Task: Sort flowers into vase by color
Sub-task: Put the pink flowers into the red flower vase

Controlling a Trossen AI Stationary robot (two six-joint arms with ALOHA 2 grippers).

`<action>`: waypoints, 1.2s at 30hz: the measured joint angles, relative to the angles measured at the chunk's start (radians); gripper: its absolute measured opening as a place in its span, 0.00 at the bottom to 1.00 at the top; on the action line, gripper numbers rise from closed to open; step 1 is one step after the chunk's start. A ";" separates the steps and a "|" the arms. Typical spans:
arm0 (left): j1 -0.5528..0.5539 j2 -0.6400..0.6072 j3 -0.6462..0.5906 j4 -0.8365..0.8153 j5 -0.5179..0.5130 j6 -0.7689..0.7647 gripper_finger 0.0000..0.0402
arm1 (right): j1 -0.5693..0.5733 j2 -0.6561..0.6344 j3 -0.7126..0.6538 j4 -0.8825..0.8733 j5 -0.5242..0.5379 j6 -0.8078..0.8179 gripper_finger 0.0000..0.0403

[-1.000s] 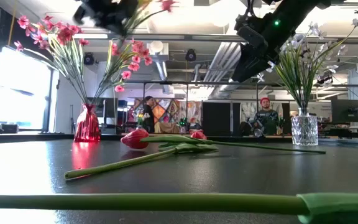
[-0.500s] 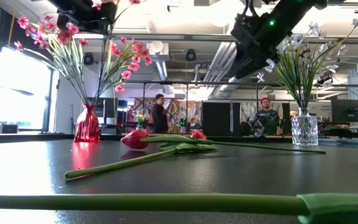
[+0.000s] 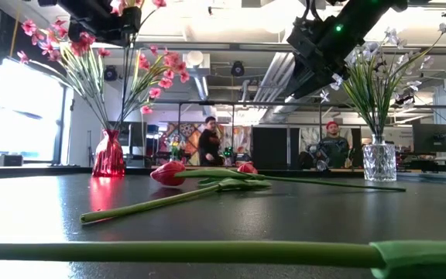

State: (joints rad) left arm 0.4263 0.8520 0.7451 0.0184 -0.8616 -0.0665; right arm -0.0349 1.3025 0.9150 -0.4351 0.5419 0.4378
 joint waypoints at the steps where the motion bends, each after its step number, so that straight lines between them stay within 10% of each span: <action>1: 0.000 0.000 0.005 -0.002 0.000 0.002 0.00 | 0.000 0.000 0.000 0.000 0.000 0.004 0.40; 28: 0.073 -0.001 -0.011 -0.281 0.049 -0.211 0.00 | -0.005 0.000 0.000 0.000 0.000 0.033 0.40; 36: 0.132 0.004 -0.027 -0.444 0.121 -0.318 0.18 | -0.005 0.000 0.000 0.000 -0.015 0.043 0.40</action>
State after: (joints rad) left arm 0.5579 0.8562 0.7185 -0.4255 -0.7408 -0.3843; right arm -0.0399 1.3022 0.9150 -0.4355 0.5270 0.4807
